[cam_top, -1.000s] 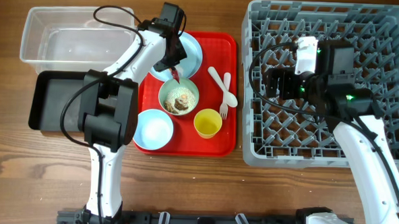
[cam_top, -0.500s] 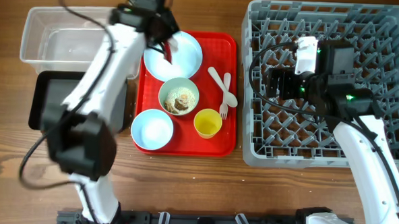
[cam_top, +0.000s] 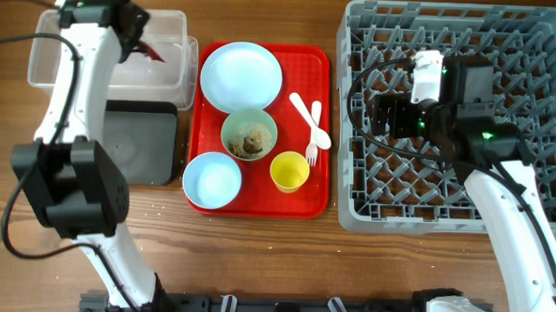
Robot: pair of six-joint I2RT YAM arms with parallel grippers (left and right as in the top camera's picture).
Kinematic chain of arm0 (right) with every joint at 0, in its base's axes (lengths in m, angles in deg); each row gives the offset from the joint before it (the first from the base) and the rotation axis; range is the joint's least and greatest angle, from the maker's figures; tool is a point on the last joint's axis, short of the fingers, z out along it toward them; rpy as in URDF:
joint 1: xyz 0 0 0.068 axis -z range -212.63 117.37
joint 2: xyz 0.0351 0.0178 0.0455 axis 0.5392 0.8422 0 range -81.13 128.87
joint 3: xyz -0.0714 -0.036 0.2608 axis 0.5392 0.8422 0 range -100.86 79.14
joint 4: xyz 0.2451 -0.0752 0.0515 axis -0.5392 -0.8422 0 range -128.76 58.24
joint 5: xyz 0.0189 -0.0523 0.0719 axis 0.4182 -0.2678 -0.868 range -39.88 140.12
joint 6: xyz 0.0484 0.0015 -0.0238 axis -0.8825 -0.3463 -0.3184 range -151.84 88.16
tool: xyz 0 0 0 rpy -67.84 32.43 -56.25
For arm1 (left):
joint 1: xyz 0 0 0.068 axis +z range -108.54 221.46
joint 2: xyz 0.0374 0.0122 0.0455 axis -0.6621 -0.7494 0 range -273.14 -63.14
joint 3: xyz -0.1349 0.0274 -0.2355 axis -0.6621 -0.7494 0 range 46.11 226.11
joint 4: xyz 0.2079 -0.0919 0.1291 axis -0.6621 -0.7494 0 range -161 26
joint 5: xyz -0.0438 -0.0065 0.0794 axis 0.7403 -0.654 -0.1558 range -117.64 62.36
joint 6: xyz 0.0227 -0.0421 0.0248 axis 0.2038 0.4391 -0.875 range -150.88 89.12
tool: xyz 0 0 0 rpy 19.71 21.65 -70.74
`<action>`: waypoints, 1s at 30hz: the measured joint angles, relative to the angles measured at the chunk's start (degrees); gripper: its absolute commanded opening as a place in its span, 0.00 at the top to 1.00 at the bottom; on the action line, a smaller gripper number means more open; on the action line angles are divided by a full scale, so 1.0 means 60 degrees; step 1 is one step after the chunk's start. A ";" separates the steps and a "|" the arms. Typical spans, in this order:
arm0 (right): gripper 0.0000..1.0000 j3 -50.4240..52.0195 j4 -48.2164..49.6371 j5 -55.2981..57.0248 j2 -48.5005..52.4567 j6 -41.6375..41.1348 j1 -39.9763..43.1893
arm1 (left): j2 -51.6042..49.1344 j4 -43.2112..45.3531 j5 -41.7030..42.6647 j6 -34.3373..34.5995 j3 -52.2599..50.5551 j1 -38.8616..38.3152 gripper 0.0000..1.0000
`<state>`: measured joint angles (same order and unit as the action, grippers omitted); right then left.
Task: Sort waste into correct bins and load items into the dishwasher rack
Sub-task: 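Grasp the tissue and wrapper with the left gripper, drop into clear bin, then move the left gripper to the green bowl and grasp its rim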
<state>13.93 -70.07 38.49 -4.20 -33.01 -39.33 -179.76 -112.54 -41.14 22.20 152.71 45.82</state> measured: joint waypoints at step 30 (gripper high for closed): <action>0.01 0.0000 0.0022 0.0000 0.0000 -0.0007 0.0000 | 0.2390 -0.1705 0.3038 -0.4707 -0.0011 -0.0124 0.16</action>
<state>13.93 -69.94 38.49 -4.20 -33.05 -39.33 -165.42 -122.77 -22.91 -6.04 152.65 45.08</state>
